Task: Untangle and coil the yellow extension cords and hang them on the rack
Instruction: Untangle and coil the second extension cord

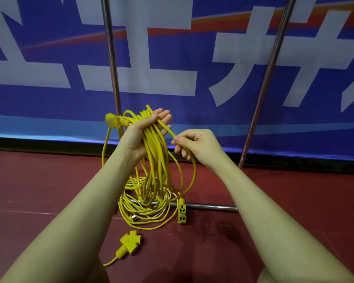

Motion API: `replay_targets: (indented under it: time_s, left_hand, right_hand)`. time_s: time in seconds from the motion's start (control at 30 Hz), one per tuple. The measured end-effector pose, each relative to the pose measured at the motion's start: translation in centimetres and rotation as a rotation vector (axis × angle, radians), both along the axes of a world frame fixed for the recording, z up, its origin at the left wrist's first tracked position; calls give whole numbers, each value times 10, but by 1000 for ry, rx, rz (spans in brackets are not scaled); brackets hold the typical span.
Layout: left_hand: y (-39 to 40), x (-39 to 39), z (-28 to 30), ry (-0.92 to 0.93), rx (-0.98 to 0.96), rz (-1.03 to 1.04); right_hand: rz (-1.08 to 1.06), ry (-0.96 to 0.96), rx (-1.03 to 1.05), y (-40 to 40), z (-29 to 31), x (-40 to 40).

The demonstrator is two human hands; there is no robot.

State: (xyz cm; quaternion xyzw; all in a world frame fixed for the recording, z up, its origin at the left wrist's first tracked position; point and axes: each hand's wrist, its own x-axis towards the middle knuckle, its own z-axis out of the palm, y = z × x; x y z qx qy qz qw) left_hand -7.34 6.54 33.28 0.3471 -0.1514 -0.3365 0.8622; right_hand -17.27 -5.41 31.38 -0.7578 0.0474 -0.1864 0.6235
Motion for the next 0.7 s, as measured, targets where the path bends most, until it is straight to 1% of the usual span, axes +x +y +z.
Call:
replay_targets:
  time_s: [0.13,0.23,0.37,0.53,0.63,0.7]
  left_hand:
    - [-3,-3,-2,16,-34,-1]
    - [-6,-6,-2,56,-50,12]
    - [-9,-7,-1,76,-41,65]
    - [-5,4,1,139,-155,133]
    - [-1,8,3,155,-218,150]
    - [-2,7,3,165,-225,146]
  right_hand:
    - [120,44,-92,-1,0,0]
    - [156,66,-97,-2,0,-1]
    - [179,118,-25,-13,-3,-5]
    - [170,255,-9,-34,-23,-13]
    - [110,290,141,-41,-35,-16]
    - [68,304,169,-41,-38,-17]
